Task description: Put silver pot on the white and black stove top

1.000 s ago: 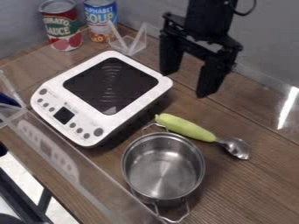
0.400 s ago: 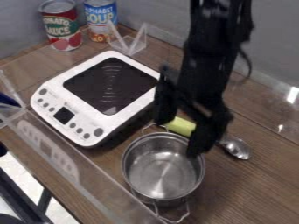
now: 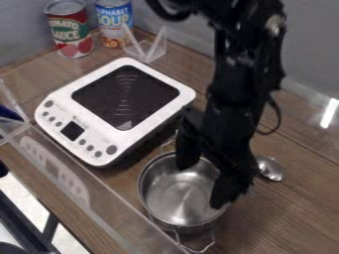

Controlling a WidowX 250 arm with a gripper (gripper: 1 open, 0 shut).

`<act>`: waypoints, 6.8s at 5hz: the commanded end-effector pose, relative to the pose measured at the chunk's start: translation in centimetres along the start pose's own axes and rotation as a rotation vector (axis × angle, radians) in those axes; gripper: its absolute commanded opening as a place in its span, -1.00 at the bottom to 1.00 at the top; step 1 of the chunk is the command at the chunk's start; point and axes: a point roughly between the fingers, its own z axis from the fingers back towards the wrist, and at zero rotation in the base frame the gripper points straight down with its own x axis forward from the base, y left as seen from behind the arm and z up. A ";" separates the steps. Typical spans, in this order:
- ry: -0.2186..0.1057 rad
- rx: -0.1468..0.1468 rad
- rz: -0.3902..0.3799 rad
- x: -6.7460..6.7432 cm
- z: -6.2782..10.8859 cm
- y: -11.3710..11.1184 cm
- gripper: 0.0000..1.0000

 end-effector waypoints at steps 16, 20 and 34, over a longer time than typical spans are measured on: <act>-0.006 0.150 -0.326 -0.6 -0.4 5.8 1.00; 0.013 0.148 -0.266 0.2 -0.9 10.4 1.00; 0.041 0.066 0.268 -1.0 -0.9 10.9 1.00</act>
